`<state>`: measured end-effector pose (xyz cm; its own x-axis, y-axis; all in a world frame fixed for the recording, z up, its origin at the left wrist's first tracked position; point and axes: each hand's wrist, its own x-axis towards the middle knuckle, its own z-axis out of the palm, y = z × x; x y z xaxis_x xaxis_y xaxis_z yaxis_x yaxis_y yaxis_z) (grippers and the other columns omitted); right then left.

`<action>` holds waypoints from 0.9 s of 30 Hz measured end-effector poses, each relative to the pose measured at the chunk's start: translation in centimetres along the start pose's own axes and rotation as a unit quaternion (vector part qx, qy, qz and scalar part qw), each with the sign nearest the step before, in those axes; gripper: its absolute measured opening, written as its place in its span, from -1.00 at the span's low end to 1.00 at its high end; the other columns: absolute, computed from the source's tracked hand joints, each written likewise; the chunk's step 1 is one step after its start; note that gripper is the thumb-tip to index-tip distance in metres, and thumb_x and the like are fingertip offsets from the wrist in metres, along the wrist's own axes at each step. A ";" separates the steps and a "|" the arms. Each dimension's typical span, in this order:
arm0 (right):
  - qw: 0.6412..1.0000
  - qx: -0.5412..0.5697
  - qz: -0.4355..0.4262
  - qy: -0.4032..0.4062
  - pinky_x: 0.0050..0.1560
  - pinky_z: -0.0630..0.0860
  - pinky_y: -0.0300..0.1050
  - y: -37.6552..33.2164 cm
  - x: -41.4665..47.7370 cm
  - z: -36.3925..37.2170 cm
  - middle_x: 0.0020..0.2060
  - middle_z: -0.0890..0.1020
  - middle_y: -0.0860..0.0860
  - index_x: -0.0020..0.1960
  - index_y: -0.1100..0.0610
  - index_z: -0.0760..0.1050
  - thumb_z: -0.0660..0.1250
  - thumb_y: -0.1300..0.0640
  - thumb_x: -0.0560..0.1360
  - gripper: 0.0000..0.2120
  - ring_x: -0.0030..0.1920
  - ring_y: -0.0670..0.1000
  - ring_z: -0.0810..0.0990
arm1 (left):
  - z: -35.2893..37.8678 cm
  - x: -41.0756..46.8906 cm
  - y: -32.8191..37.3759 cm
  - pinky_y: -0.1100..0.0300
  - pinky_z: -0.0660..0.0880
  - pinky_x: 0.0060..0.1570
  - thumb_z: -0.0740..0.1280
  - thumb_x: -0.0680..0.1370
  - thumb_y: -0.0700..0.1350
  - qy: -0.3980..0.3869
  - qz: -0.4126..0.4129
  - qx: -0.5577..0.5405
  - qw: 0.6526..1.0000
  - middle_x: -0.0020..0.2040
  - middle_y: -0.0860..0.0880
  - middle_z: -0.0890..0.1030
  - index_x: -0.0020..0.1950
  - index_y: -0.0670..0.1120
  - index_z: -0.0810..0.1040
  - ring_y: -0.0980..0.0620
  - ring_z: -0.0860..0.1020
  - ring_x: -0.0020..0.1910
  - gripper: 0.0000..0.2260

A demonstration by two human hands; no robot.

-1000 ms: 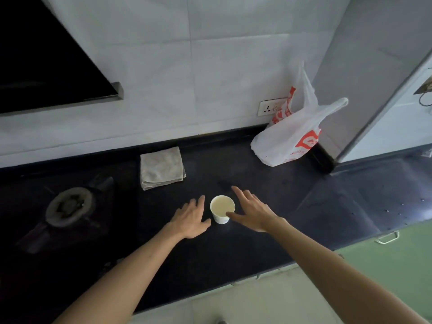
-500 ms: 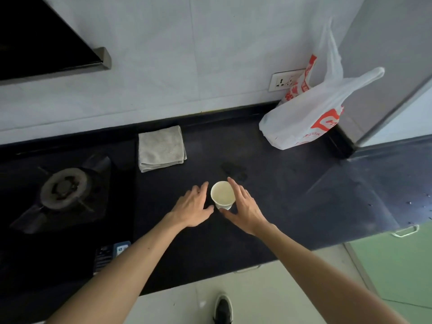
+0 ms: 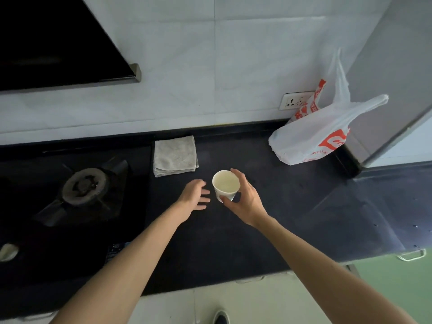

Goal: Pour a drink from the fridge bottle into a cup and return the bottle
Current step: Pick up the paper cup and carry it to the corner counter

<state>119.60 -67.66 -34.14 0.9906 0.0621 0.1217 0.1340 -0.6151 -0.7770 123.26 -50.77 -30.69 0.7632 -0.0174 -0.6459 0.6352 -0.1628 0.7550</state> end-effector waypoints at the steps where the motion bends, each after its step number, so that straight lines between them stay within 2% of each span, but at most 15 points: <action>1: 1.000 0.005 -0.010 0.000 0.14 0.52 -0.11 -0.8 0.5 -0.3 0.28 0.50 -0.06 0.48 0.04 0.21 0.48 -0.03 0.43 -0.27 0.20 -0.01 0.51 | -0.4 -0.4 0.6 -0.15 0.52 0.16 0.10 0.68 -0.04 -0.003 -0.003 -0.055 0.998 0.23 -0.22 0.59 0.49 -0.12 0.32 -0.23 0.59 0.15 -0.61; 7: 0.997 0.007 -0.073 -0.030 0.17 0.48 -0.18 -5.6 3.0 -1.2 0.27 0.46 -0.07 0.49 0.04 0.18 0.50 0.03 0.43 -0.26 0.19 -0.10 0.45 | -3.5 -2.8 3.1 -0.23 0.47 0.21 0.10 0.64 0.06 -0.035 0.022 -0.269 0.962 0.18 -0.30 0.58 0.40 -0.22 0.41 -0.34 0.56 0.17 -0.54; 11: 0.995 0.035 -0.091 -0.033 0.16 0.55 -0.08 -8.9 4.0 -1.1 0.26 0.48 -0.10 0.48 0.00 0.18 0.48 0.01 0.44 -0.27 0.20 -0.08 0.48 | -6.4 -4.7 4.1 -0.28 0.44 0.18 0.11 0.63 0.10 -0.045 0.038 -0.360 0.931 0.21 -0.39 0.54 0.34 -0.25 0.44 -0.42 0.53 0.18 -0.52; 15: 0.992 0.063 -0.099 -0.038 0.17 0.57 0.03 -12.1 4.7 -0.3 0.25 0.50 -0.10 0.49 -0.03 0.16 0.48 0.01 0.44 -0.26 0.22 -0.03 0.51 | -9.5 -6.8 4.4 -0.31 0.42 0.22 0.14 0.62 0.11 -0.048 0.048 -0.413 0.908 0.18 -0.44 0.53 0.33 -0.27 0.44 -0.43 0.56 0.11 -0.50; 19: 0.987 0.083 -0.118 -0.067 0.22 0.55 0.02 -15.3 5.0 1.4 0.22 0.48 -0.20 0.47 -0.08 0.17 0.48 -0.01 0.43 -0.27 0.23 -0.07 0.50 | -12.4 -9.2 3.8 -0.30 0.51 0.05 0.16 0.62 0.10 -0.055 0.057 -0.456 0.887 0.16 -0.46 0.54 0.34 -0.32 0.42 -0.43 0.57 0.12 -0.48; 21: 0.984 0.092 -0.126 -0.082 0.26 0.52 0.00 -17.0 5.0 2.4 0.25 0.47 -0.12 0.47 -0.11 0.15 0.46 -0.10 0.40 -0.24 0.27 -0.04 0.47 | -13.8 -10.3 3.5 -0.31 0.52 0.08 0.17 0.61 0.09 -0.051 0.063 -0.475 0.876 0.19 -0.47 0.53 0.35 -0.33 0.42 -0.44 0.56 0.15 -0.47; 23: 0.982 0.103 -0.128 -0.092 0.30 0.49 -0.04 -18.7 4.9 3.6 0.28 0.45 -0.03 0.49 -0.09 0.13 0.47 -0.10 0.40 -0.22 0.29 0.00 0.43 | -15.4 -11.3 3.1 -0.33 0.50 0.14 0.18 0.60 0.09 -0.043 0.070 -0.491 0.867 0.22 -0.48 0.51 0.36 -0.33 0.41 -0.45 0.54 0.18 -0.46; 26: 0.979 0.125 -0.125 -0.098 0.22 0.46 -0.25 -21.5 4.6 5.5 0.21 0.44 -0.14 0.49 -0.01 0.15 0.49 0.05 0.46 -0.25 0.20 -0.12 0.45 | -17.8 -12.9 2.5 -0.32 0.49 0.12 0.18 0.60 0.09 -0.021 0.081 -0.506 0.859 0.22 -0.49 0.50 0.36 -0.33 0.42 -0.45 0.53 0.19 -0.47; 27: 0.978 0.130 -0.129 -0.101 0.20 0.46 -0.25 -22.4 4.4 6.1 0.18 0.43 -0.18 0.49 0.00 0.15 0.49 0.06 0.46 -0.26 0.18 -0.15 0.46 | -18.6 -13.4 2.3 -0.31 0.49 0.09 0.18 0.61 0.09 -0.014 0.085 -0.511 0.856 0.21 -0.48 0.51 0.35 -0.33 0.42 -0.45 0.53 0.19 -0.47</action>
<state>121.13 -48.77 -20.00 0.9044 0.3591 0.2304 0.3566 -0.3397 -0.8703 116.69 -32.57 -18.15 0.8610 0.0199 -0.5082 0.2975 0.7908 0.5350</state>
